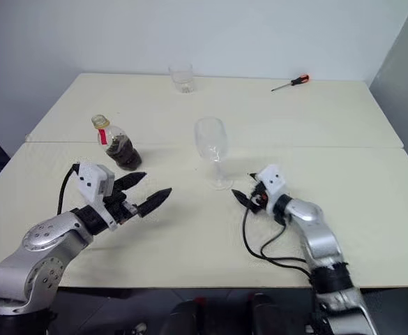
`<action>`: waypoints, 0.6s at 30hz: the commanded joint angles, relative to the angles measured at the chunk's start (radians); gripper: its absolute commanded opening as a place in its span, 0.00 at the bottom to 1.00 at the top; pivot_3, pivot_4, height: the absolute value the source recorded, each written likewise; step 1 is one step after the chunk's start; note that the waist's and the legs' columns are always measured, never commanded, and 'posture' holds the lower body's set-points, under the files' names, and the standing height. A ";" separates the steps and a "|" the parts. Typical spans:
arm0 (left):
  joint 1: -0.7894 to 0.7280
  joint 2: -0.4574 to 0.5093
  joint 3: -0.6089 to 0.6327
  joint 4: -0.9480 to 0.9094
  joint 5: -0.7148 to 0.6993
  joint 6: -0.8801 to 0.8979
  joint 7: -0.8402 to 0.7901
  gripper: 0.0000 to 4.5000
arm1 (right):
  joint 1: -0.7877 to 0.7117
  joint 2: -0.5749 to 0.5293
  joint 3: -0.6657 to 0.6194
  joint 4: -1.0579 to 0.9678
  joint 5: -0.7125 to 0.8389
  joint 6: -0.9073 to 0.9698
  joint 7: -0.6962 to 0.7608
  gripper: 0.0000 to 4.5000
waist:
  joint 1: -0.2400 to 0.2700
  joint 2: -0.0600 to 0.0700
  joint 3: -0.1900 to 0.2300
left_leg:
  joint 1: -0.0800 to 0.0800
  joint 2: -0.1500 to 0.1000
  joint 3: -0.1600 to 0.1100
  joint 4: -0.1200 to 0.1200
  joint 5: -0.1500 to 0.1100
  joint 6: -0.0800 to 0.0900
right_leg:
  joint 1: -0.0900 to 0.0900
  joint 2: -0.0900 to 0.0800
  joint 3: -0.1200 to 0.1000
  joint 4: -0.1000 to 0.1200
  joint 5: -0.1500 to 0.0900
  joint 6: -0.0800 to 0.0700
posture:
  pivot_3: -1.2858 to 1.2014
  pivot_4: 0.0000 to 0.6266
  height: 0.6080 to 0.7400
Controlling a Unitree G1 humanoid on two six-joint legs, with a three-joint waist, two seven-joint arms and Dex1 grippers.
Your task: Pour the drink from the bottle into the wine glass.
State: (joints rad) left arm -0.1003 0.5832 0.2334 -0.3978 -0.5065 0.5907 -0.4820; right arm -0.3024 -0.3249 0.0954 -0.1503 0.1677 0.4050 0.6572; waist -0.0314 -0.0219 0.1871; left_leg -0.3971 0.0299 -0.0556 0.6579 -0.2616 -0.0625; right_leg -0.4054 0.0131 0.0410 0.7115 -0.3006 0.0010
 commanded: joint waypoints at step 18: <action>-0.303 -0.074 0.046 0.569 0.261 -0.392 0.172 1.00 | 0.032 -0.115 -0.030 -0.396 0.349 0.058 0.166 0.86 | 0.002 -0.001 0.000 | -0.001 -0.001 0.000 0.001 0.000 0.000 | 0.000 0.001 -0.001 -0.002 0.000 0.000 | 0.52 0.24 1.00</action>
State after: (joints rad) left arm -0.3785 0.5076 0.2710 0.1655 -0.2599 0.2453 -0.3175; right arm -0.2585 -0.4393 0.0651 -0.5267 0.5099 0.4907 0.8248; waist -0.0299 -0.0227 0.1872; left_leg -0.3985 0.0287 -0.0559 0.6588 -0.2616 -0.0625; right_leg -0.4050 0.0141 0.0397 0.7099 -0.3002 0.0013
